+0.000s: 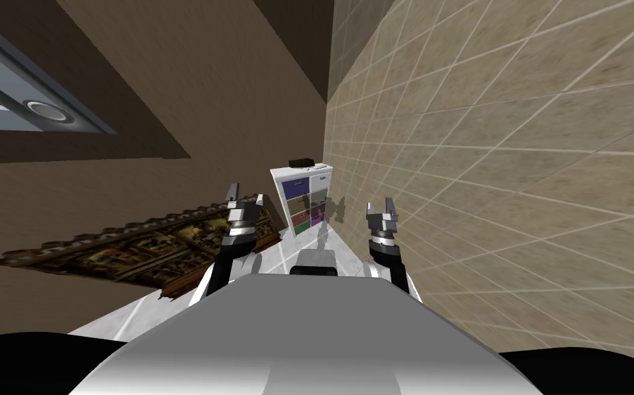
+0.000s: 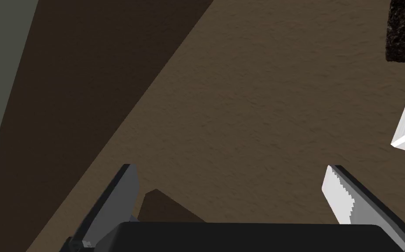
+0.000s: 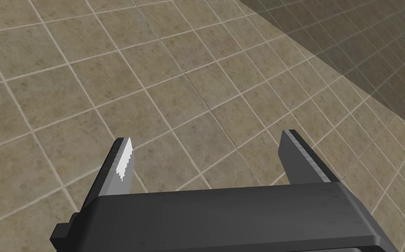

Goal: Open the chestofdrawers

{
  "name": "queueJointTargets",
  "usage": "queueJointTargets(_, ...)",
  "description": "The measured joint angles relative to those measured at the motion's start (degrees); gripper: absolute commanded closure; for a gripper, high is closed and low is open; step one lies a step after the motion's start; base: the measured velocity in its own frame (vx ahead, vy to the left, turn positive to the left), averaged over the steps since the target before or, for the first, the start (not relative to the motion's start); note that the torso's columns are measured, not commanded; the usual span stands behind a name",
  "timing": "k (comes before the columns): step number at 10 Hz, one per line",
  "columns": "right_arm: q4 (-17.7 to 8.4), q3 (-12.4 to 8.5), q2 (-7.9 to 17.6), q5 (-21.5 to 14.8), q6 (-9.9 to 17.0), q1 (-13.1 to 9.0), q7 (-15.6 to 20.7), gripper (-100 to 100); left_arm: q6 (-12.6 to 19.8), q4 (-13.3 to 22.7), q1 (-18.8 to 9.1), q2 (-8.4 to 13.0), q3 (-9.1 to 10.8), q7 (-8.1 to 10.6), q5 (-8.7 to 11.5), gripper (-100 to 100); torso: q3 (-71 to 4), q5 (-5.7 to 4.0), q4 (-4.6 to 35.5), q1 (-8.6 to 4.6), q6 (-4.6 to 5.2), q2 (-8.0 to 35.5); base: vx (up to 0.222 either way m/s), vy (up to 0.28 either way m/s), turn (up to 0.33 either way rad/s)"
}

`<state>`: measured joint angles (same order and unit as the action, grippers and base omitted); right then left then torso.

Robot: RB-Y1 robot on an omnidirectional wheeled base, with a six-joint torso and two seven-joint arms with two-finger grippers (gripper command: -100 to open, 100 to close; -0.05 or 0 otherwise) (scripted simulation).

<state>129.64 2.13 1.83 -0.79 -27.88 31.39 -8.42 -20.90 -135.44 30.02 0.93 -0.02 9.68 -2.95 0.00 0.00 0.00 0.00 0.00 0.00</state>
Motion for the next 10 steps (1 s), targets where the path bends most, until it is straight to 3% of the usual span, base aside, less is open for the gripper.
queueJointTargets(2,0.0,0.0,0.0,0.0,0.0,0.0,0.0,0,0.0,0.0,0.0,0.0,0.00,0.00,0.0,0,-12.0,0.00,6.0,0.00,0.00,6.0,0.000,0.000,0.000)
queueJointTargets(9,0.0,0.0,0.0,0.0,0.0,0.0,0.0,0,0.0,0.0,0.0,0.0,0.00,0.00,0.0,0,-70.7,0.00,35.4,0.00,0.00,35.4,0.000,0.000,0.000)
queueJointTargets(10,0.0,0.0,0.0,0.0,0.0,0.0,0.0,0,0.0,0.0,0.0,0.0,0.00,0.00,0.0,-100,-79.2,0.00,39.6,0.00,0.00,39.6,0.024,-0.009,0.011)
